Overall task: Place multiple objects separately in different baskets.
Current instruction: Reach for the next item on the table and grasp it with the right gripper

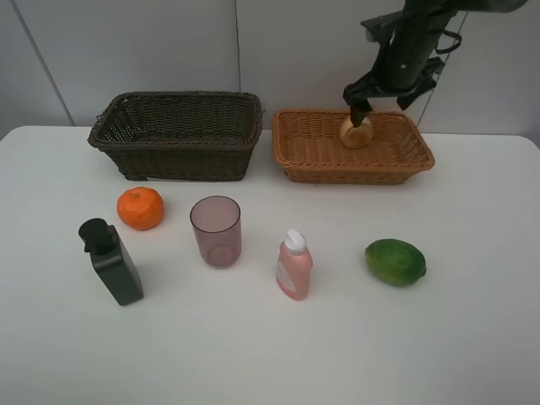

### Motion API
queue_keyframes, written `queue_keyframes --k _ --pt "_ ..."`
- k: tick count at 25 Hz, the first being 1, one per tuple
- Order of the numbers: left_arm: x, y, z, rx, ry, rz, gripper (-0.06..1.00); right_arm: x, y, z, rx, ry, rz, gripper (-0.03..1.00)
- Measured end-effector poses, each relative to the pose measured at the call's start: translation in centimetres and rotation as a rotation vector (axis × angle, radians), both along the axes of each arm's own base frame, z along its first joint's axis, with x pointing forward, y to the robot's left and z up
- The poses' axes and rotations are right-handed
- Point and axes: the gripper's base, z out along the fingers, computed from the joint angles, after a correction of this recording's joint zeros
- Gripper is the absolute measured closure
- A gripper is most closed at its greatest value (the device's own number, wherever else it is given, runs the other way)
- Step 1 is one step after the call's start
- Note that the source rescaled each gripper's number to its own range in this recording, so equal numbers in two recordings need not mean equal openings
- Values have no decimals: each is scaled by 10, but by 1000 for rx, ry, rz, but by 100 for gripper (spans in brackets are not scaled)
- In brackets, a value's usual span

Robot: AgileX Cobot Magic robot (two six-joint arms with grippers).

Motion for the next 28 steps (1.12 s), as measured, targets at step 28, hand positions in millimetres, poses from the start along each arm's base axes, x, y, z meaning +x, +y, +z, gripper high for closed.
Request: queue_keyframes --k 28 --pt "0 0 0 0 0 0 10 -166 -17 3 -60 288 177 -3"
